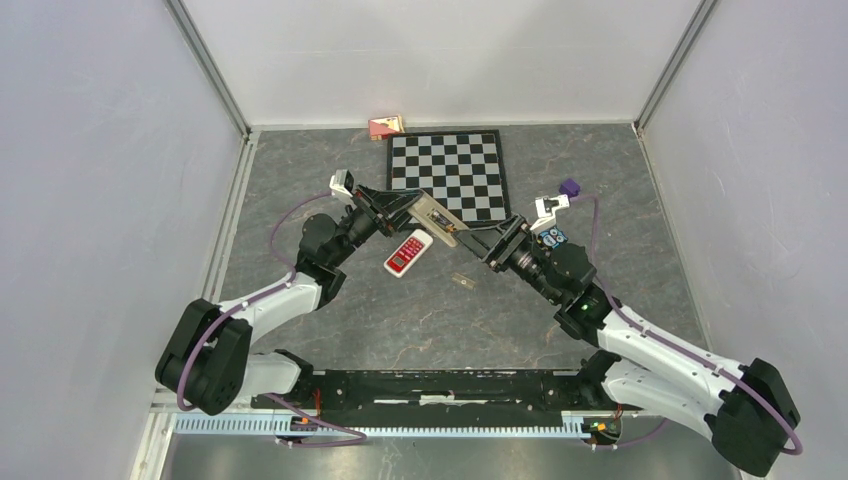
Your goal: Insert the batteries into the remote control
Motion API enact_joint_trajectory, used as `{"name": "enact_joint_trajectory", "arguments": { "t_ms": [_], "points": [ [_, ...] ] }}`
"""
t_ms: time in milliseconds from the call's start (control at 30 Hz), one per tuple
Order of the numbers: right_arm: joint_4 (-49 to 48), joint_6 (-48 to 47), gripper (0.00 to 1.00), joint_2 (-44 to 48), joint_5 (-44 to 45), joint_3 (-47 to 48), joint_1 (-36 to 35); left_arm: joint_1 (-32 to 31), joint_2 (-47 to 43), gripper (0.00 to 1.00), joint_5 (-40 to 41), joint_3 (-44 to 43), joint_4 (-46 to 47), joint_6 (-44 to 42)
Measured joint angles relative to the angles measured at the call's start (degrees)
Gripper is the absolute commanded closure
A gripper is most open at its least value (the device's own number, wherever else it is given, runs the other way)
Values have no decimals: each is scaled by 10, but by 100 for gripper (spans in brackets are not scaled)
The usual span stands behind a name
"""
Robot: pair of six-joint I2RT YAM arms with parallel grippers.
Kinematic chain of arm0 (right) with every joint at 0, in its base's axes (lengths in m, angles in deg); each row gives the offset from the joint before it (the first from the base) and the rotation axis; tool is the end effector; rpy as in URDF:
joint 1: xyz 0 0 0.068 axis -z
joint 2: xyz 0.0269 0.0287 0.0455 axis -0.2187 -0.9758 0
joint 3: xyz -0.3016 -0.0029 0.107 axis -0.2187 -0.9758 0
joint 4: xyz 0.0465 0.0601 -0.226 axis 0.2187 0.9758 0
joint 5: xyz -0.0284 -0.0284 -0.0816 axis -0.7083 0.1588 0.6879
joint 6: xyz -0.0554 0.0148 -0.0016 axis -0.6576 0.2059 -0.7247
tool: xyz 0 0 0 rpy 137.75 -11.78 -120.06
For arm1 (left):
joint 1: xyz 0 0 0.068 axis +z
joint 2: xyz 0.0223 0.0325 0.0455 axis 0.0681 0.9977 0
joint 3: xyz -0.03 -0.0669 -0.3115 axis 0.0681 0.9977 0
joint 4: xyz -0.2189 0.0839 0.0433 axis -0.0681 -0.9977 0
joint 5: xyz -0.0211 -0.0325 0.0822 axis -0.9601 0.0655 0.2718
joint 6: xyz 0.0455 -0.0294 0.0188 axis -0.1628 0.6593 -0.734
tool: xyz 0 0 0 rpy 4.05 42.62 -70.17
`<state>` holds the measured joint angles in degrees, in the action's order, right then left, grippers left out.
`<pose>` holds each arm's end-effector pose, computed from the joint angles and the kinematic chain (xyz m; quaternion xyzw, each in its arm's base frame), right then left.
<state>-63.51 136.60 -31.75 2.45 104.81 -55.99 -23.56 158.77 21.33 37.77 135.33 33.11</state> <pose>0.1208 0.1148 0.3303 0.1374 0.6737 0.5999 0.4091 0.2095 -0.1236 0.3330 -0.2347 0.5817 -0.7264 0.2808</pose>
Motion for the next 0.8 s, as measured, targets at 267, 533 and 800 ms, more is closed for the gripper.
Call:
{"name": "enact_joint_trajectory", "arguments": {
  "t_ms": [267, 533, 800],
  "points": [
    [-6, 4, 25, -9, -12, 0, 3, 0, 0, 98, -6, 0, -2, 0],
    [20, -32, 23, 27, 0, -3, 3, 0, -1, 98, -6, 0, -3, 0],
    [-3, -41, 20, 21, 0, -3, 3, 0, -1, 98, -6, 0, -3, 0]
  ]
}}
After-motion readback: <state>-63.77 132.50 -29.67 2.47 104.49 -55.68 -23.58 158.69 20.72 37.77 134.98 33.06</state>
